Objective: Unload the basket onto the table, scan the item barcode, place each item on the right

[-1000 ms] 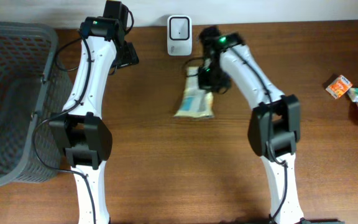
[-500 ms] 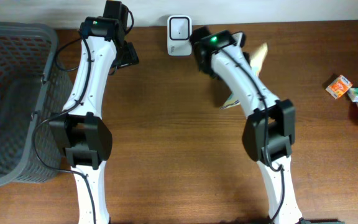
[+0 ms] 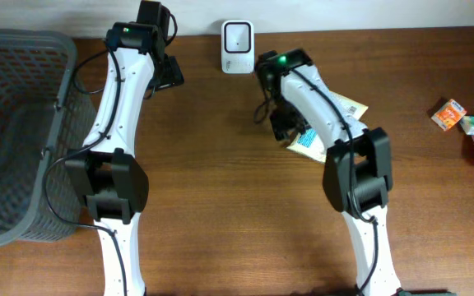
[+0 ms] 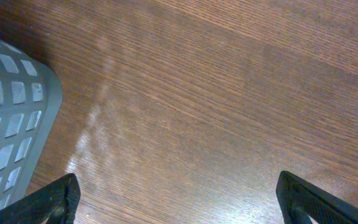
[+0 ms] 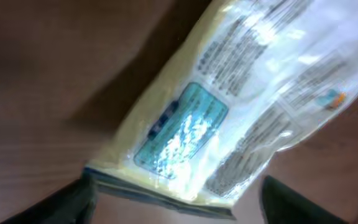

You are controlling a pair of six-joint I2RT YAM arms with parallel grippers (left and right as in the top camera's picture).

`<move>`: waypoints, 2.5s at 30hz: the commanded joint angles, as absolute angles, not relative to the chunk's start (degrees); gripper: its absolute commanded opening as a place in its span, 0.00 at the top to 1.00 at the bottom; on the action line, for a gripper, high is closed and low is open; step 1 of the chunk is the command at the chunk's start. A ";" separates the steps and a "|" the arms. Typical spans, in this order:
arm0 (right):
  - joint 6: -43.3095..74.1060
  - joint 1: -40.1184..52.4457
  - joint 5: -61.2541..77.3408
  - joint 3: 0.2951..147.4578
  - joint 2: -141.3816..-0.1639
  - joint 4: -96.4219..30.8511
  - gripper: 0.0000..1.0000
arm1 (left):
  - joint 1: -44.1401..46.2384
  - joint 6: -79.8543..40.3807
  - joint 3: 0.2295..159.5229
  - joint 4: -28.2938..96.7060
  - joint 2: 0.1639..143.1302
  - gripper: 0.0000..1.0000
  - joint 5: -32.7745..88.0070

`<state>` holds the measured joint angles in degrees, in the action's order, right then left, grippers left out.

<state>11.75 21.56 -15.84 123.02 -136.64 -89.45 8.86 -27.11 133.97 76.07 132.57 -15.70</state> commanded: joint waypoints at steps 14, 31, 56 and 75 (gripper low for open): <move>14.22 27.88 -40.07 105.84 -134.41 -81.06 0.01 | 8.93 -27.77 133.84 76.07 131.13 0.01 -16.32; 14.00 14.63 -32.60 93.10 -134.52 -49.25 0.28 | 8.93 -27.77 133.84 76.07 131.13 0.01 -16.32; 7.57 11.94 63.90 142.39 -131.83 -82.46 0.96 | 8.97 -27.77 133.84 76.07 131.13 0.01 -16.32; 9.69 -10.57 -1.98 133.95 -132.73 -93.30 0.43 | 8.97 -27.77 133.84 76.07 131.13 0.01 -16.32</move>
